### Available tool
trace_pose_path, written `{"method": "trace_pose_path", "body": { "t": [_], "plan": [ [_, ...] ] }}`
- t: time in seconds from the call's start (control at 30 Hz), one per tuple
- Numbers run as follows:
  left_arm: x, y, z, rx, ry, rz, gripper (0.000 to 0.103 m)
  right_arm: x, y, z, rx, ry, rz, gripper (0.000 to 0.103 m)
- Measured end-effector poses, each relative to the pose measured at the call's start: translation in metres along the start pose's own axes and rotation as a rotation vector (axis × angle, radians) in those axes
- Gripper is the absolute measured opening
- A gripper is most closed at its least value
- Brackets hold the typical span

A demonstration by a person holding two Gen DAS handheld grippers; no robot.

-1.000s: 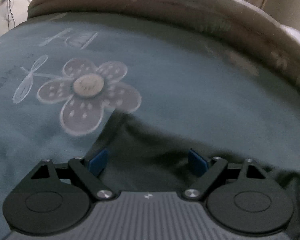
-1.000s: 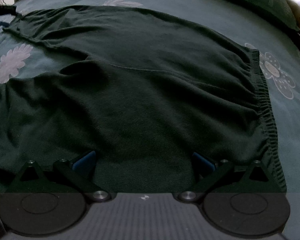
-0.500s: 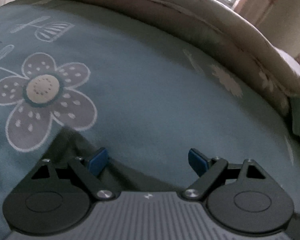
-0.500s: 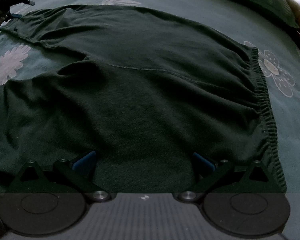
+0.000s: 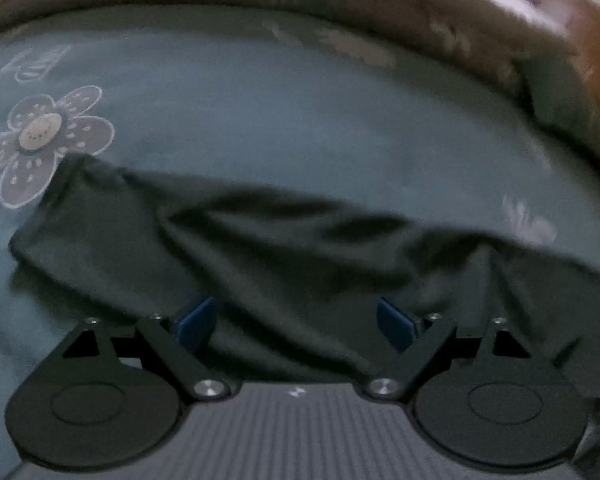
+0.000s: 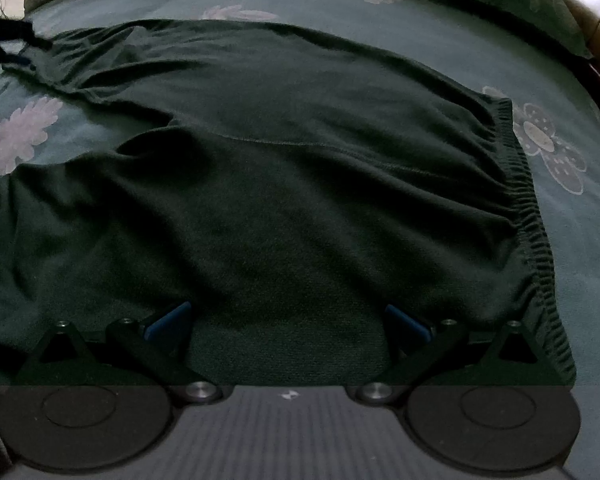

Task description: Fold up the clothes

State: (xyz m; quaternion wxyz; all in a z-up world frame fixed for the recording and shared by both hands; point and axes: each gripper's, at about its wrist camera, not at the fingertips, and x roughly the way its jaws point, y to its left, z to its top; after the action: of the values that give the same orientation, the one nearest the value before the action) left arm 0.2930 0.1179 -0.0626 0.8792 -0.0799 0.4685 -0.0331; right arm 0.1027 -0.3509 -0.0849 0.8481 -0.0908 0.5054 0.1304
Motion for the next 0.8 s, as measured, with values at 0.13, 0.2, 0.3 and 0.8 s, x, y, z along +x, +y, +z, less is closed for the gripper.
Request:
{"method": "trace_pose_path", "body": {
  "t": [0.13, 0.2, 0.3, 0.8],
  "plan": [
    [-0.033, -0.038, -0.008, 0.086, -0.055, -0.070, 0.088, -0.001, -0.001, -0.004, 0.006, -0.027, -0.004, 0.103],
    [-0.046, -0.061, -0.015, 0.168, -0.062, -0.097, 0.088, -0.002, -0.001, -0.006, 0.008, -0.036, -0.006, 0.103],
    [-0.053, -0.094, -0.030, 0.280, -0.024, -0.136, 0.088, -0.009, 0.000, -0.006, 0.031, -0.032, -0.041, 0.103],
    [-0.099, -0.172, -0.140, 0.671, 0.080, -0.427, 0.088, -0.046, 0.030, -0.043, 0.199, -0.047, -0.146, 0.103]
  ]
}}
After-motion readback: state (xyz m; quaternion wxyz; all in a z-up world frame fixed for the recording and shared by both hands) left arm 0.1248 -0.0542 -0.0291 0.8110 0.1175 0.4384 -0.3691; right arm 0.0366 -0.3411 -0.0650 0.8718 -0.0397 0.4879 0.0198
